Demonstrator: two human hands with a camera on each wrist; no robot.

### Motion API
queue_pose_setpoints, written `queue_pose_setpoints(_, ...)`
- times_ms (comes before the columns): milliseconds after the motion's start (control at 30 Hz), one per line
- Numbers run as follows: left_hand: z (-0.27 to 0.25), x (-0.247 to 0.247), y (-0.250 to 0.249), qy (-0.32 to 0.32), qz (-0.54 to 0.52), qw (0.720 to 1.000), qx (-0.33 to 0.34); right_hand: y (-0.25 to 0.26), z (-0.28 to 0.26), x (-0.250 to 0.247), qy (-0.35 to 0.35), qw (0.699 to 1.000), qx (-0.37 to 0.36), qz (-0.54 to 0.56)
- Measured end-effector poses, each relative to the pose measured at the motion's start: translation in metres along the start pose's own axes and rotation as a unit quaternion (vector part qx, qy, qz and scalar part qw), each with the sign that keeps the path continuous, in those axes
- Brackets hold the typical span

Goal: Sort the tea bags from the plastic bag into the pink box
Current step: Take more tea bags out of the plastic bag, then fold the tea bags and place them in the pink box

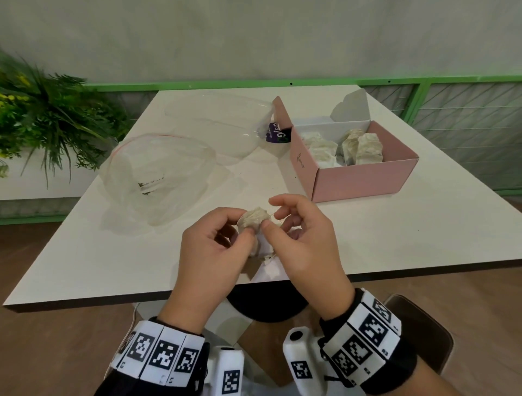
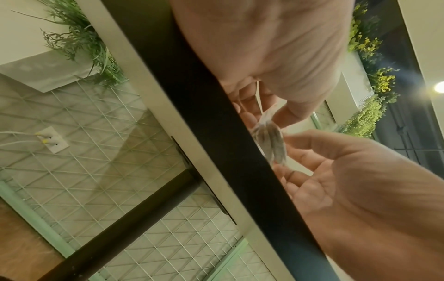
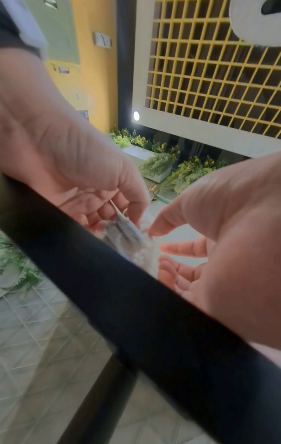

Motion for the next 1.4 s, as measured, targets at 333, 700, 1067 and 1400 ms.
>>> queue_pose_setpoints(333,0.000,-0.004,0.002,-0.002,-0.033,0.999,-0.001,0.051,0.020,0.039,0.261,0.880,-0.085,-0.387)
queue_pose_setpoints(700,0.003,-0.009,0.017,0.004,-0.061,0.998,-0.025,0.170,0.139,-0.067,0.122,0.915,-0.105,-0.371)
queue_pose_setpoints(1067,0.004,-0.004,0.019,0.022,-0.034,0.999,-0.031,0.066,0.178,-0.143,0.199,0.725,0.104,-0.651)
queue_pose_setpoints(1400,0.005,0.000,0.017,0.023,-0.019,0.999,-0.034,0.055,0.181,-0.129,0.252,0.671,0.168,-0.676)
Point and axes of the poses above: each hand's wrist, its own z-axis towards the middle knuckle, its own x-axis out of the palm, y = z × x, the point moved 9 cm from there along z, towards the middle knuckle, and after that the axes turned 14 degrees about z, right-handed, at the moved point
